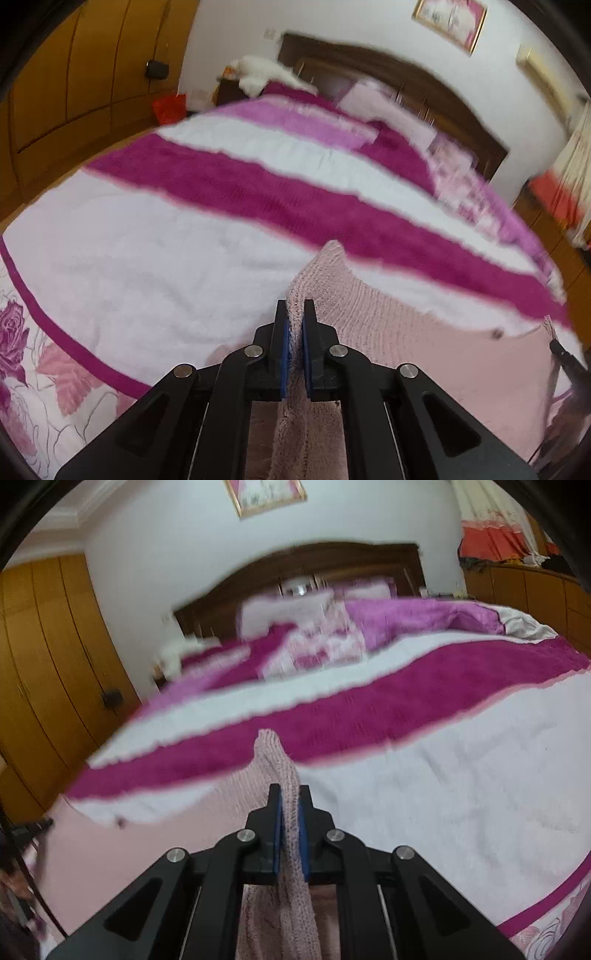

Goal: Fold small clothes

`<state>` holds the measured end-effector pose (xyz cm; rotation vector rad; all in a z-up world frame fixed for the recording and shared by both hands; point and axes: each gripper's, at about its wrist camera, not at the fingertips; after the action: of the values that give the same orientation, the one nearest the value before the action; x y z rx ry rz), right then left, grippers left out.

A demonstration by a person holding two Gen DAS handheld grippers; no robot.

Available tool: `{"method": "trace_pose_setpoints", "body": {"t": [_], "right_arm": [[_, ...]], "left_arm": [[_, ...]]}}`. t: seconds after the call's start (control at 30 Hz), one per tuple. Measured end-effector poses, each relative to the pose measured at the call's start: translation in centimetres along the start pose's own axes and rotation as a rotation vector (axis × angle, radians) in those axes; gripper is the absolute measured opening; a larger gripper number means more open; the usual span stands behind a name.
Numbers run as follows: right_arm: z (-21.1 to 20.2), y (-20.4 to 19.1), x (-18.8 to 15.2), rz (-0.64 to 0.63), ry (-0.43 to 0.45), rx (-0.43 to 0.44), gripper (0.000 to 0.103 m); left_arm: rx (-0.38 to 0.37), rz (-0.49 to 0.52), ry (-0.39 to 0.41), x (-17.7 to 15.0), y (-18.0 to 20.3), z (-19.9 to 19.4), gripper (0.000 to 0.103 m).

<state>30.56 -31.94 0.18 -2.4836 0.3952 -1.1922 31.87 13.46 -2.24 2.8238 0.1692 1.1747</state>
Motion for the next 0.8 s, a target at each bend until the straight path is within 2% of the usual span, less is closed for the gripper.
{"method": "trace_pose_setpoints", "body": {"t": [0.07, 0.13, 0.2, 0.3, 0.37, 0.53, 0.57, 0.63, 0.7, 0.8], "right_arm": [[2.9, 1.1, -0.9, 0.035, -0.138, -0.085, 0.008], [4.6, 2.7, -1.5, 0.118, -0.223, -0.090, 0.008], [4.1, 3.5, -1.0, 0.174, -0.208, -0.049, 0.009], [3.2, 3.9, -0.5, 0.183, -0.169, -0.061, 0.011], [3.5, 4.0, -0.6, 0.188, -0.183, -0.058, 0.011], [3.1, 2.7, -0.6, 0.117, -0.161, -0.052, 0.014], [2.8, 2.2, -0.6, 0.097, -0.155, -0.047, 0.016], [2.1, 1.4, -0.8, 0.049, -0.142, -0.038, 0.024], [1.1, 1.1, -1.1, 0.025, -0.140, -0.026, 0.037], [-1.0, 1.5, -1.7, 0.032, -0.153, 0.002, 0.044]], "left_arm": [[-0.004, -0.023, -0.085, -0.9, -0.2, 1.8, 0.000], [-0.013, -0.035, -0.135, -1.5, -0.2, 2.9, 0.000], [-0.016, -0.027, -0.123, -1.5, -0.1, 2.5, 0.000], [-0.023, -0.018, -0.104, -1.4, 0.2, 1.8, 0.000], [-0.028, -0.018, -0.109, -1.5, 0.3, 1.7, 0.000], [-0.078, -0.014, -0.107, -1.2, 0.4, 0.4, 0.000], [-0.082, -0.013, -0.101, -1.3, 0.4, 0.0, 0.000], [-0.086, -0.013, -0.088, -1.6, 0.2, -0.9, 0.007], [-0.087, -0.036, -0.085, -2.5, -0.4, -1.9, 0.013], [-0.114, -0.081, -0.082, -3.7, -1.2, -3.1, 0.018]]}}
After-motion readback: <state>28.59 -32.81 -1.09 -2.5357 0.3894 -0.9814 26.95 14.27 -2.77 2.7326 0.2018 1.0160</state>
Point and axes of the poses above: each gripper's, at about its wrist camera, not at the fingertips, and z roughly the way its jaws point, y to its right, x to its top, and after that the axes turned 14 degrees about z, right-handed
